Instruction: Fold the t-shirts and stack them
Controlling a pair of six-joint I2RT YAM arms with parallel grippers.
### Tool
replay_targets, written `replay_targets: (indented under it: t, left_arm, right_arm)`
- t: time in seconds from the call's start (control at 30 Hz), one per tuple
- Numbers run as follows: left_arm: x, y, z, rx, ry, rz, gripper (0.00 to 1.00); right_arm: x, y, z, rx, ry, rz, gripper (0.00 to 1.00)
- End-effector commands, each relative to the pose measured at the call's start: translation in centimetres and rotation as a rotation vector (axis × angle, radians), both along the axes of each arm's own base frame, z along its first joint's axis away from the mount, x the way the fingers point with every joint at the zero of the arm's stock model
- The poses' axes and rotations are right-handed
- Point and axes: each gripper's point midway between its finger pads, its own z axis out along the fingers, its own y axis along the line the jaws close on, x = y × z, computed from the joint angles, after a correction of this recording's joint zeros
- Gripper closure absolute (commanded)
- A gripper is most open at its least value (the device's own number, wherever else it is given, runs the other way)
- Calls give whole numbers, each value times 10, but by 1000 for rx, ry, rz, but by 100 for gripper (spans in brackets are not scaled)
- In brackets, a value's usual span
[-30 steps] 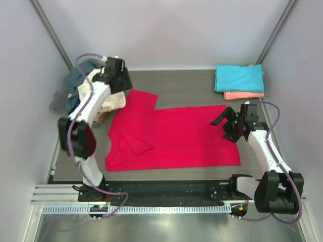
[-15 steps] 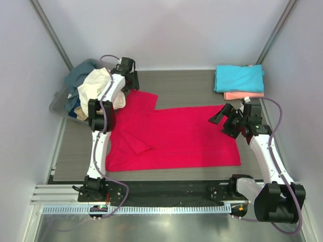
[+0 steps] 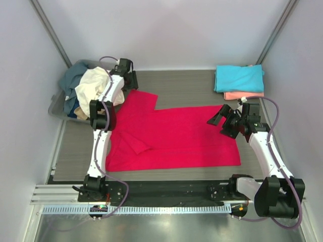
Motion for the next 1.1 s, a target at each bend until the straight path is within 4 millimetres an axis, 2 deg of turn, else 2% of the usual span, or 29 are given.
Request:
replay_targets:
  t: [0.0, 0.1, 0.13, 0.23, 0.47, 0.5, 0.6, 0.73, 0.77, 0.93, 1.07]
  left_arm:
    - [-5, 23, -14, -4, 46, 45, 38]
    - [-13, 17, -26, -25, 85, 37, 42]
    - [-14, 16, -29, -29, 93, 32, 48]
    - [-17, 9, -29, -26, 95, 1, 52]
    - [-25, -5, -30, -71, 105, -64, 52]
    - [-24, -8, -29, -85, 99, -75, 52]
    - [-27, -14, -29, -106, 99, -105, 62]
    - [-32, -27, -27, -149, 96, -174, 62]
    - [-33, -27, -30, -147, 96, -175, 62]
    - [-36, -32, -28, -155, 84, -198, 62]
    - [-34, -31, -30, -150, 84, -194, 69]
  right_arm:
    - [8, 3, 6, 4, -33, 29, 0]
    - [8, 2, 4, 1, -24, 24, 1]
    - [8, 2, 3, -2, -23, 23, 0]
    - [8, 1, 2, -7, -20, 20, 0]
    - [13, -4, -1, -22, -10, -15, 0]
    - [16, -7, -2, -34, -9, -27, 0]
    - [29, -16, -2, -68, -11, -74, 0]
    - [51, -22, 3, -77, -25, -113, 0]
    - [60, -23, 10, -74, -39, -121, 0]
    - [82, -28, 15, -89, -38, -137, 0]
    - [102, -42, 15, -147, -40, -175, 0]
